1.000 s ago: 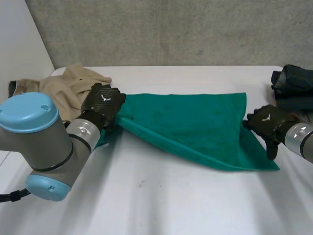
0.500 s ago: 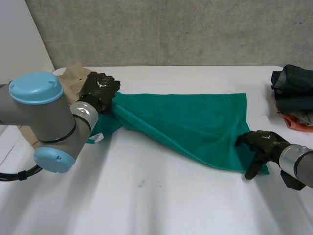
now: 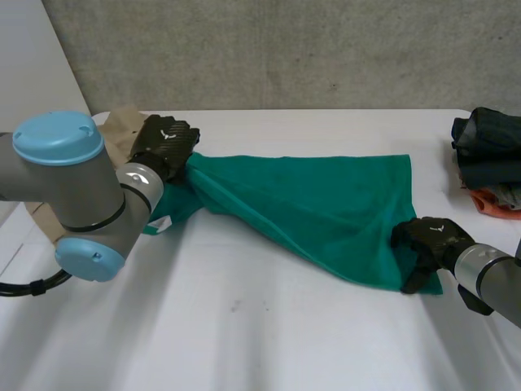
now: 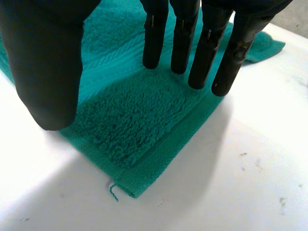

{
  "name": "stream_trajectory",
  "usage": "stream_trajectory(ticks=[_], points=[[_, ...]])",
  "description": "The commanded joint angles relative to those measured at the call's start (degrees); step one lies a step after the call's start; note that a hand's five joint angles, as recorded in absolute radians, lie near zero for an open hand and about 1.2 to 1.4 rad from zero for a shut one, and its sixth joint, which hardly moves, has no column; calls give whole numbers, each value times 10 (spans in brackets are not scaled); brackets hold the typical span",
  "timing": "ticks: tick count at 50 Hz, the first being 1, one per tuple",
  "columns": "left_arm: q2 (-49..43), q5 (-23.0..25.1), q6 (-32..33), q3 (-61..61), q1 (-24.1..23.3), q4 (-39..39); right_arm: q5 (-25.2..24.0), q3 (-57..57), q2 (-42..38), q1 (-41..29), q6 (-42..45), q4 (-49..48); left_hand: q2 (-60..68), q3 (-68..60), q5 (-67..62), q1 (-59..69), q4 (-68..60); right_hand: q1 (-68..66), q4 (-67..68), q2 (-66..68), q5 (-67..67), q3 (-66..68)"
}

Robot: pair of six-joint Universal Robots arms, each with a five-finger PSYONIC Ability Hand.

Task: Fold the laundry.

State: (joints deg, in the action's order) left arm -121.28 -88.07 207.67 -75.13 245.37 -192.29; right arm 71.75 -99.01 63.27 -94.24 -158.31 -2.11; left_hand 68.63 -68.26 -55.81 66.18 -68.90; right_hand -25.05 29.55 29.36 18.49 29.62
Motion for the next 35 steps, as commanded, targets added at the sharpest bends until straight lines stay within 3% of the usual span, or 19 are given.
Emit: stream_trajectory(ticks=[1,35], points=[[1,0,0,-14,0,1,-7,-32,39,1,40,0,114,-117,-142,138,-111,-67,22,24,33,22],[5,1,-1,-24,-2,2,-6,-7,-15,-2,107,-77,114,-117,-142,138,-111,-232,187,189,198,186]])
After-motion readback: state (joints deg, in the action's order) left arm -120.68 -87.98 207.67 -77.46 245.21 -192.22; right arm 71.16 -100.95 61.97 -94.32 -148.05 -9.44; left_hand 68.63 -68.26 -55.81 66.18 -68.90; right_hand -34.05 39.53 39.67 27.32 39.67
